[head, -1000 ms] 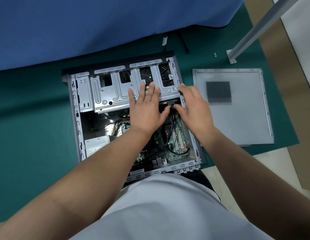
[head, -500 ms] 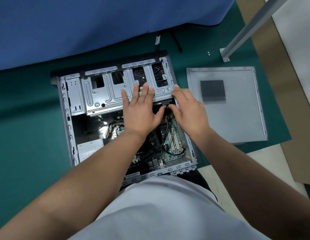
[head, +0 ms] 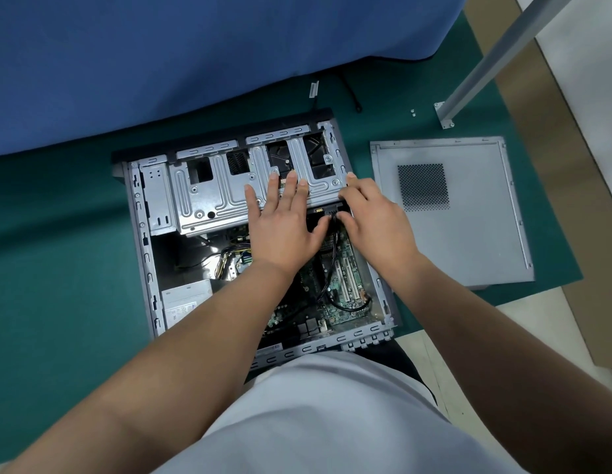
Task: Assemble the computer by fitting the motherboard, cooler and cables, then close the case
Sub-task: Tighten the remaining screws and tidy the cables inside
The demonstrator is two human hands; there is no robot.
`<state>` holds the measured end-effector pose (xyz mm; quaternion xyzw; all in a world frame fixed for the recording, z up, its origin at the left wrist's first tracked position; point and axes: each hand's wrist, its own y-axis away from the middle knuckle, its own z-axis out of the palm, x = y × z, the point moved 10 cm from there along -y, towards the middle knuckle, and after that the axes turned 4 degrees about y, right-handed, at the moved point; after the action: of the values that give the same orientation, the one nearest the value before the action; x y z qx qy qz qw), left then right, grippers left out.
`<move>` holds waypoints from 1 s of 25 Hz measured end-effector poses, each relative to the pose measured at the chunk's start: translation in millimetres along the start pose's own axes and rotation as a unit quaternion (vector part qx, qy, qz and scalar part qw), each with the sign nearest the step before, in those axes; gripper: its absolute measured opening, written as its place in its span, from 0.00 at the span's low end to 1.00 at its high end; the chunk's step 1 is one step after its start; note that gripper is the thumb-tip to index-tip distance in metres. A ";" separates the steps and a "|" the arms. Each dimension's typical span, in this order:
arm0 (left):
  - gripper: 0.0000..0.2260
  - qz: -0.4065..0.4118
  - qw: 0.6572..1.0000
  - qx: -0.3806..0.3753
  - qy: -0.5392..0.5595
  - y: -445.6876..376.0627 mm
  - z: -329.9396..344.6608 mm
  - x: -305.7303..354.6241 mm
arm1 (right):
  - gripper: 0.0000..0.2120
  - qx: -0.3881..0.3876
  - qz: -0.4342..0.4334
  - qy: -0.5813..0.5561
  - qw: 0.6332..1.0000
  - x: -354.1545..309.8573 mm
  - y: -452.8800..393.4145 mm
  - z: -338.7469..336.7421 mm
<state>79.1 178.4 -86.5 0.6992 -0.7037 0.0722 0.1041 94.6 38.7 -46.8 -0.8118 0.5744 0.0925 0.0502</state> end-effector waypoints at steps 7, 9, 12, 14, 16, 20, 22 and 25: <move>0.33 0.000 1.000 -0.008 0.004 -0.5 1.6 -0.7 | 0.16 0.000 0.006 0.012 1.000 0.2 3.1 1.5; 0.32 0.008 1.000 -0.012 0.006 2.1 0.0 -1.8 | 0.16 0.001 0.018 -0.013 1.000 0.6 5.0 0.1; 0.30 0.055 0.998 -0.014 0.006 3.3 -4.8 -10.6 | 0.17 -0.003 0.014 -0.035 0.999 -2.4 8.3 0.9; 0.27 0.080 0.997 -0.021 0.011 0.9 -9.0 -19.0 | 0.16 -0.004 0.014 -0.037 0.999 -4.2 6.4 -0.4; 0.26 0.088 0.995 -0.036 0.014 -2.5 -8.6 -21.7 | 0.15 -0.002 0.019 -0.036 0.999 -5.1 3.3 -2.1; 0.26 0.082 0.996 -0.035 0.013 -1.0 -6.1 -15.5 | 0.17 -0.005 0.022 -0.040 0.999 -3.6 5.4 0.2; 0.25 0.080 0.996 -0.036 0.012 -0.3 -4.6 -15.3 | 0.16 -0.005 0.023 -0.035 0.999 -1.6 5.6 1.4; 0.25 0.084 0.995 -0.043 0.007 -1.3 -3.5 -13.1 | 0.14 0.004 0.012 0.009 1.000 -1.8 3.0 1.5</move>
<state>80.6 191.9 -86.4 0.6316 -0.7619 0.0550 0.1326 91.0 39.7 -47.8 -0.8054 0.5848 0.0837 0.0474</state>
